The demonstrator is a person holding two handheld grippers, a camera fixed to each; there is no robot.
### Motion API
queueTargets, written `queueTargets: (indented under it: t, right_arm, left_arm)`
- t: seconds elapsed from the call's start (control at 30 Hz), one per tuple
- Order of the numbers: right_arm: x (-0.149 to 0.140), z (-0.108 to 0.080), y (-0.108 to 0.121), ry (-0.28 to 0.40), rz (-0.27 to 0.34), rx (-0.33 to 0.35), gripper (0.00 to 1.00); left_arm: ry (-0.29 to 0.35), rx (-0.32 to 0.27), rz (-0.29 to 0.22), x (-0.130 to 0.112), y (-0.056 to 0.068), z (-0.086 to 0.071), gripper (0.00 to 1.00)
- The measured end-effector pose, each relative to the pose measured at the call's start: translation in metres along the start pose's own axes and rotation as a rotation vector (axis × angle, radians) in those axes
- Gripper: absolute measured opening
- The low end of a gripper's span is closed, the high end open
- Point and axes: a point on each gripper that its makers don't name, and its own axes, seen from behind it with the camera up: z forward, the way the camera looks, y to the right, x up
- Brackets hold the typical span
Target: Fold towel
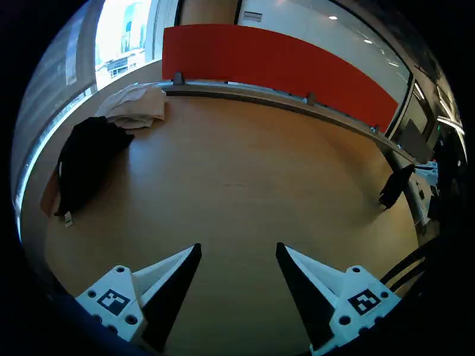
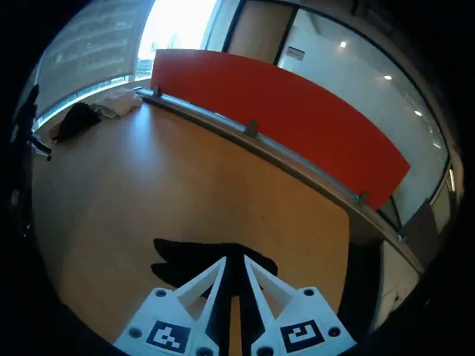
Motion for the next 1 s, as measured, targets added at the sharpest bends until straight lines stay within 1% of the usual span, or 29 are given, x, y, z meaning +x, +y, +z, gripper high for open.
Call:
queueTargets:
  t: [0.17, 0.37, 0.7, 1.0]
  right_arm:
    - [-0.015, -0.004, 0.003, -0.02, -0.002, -0.006, 0.06]
    - [-0.046, -0.014, 0.009, -0.061, 0.013, -0.024, 0.06]
    - [-0.117, -0.033, 0.018, -0.174, 0.051, -0.068, 0.06]
    - [-0.176, -0.04, 0.015, -0.275, 0.098, -0.095, 0.06]
  left_arm:
    - [0.001, -0.001, -0.002, 0.001, 0.003, 0.0, 0.93]
    - [0.0, 0.001, 0.005, 0.001, 0.004, -0.001, 0.94]
    - [-0.004, -0.002, 0.012, 0.001, 0.007, 0.0, 0.94]
    - [-0.006, -0.001, 0.016, 0.0, 0.007, -0.001, 0.93]
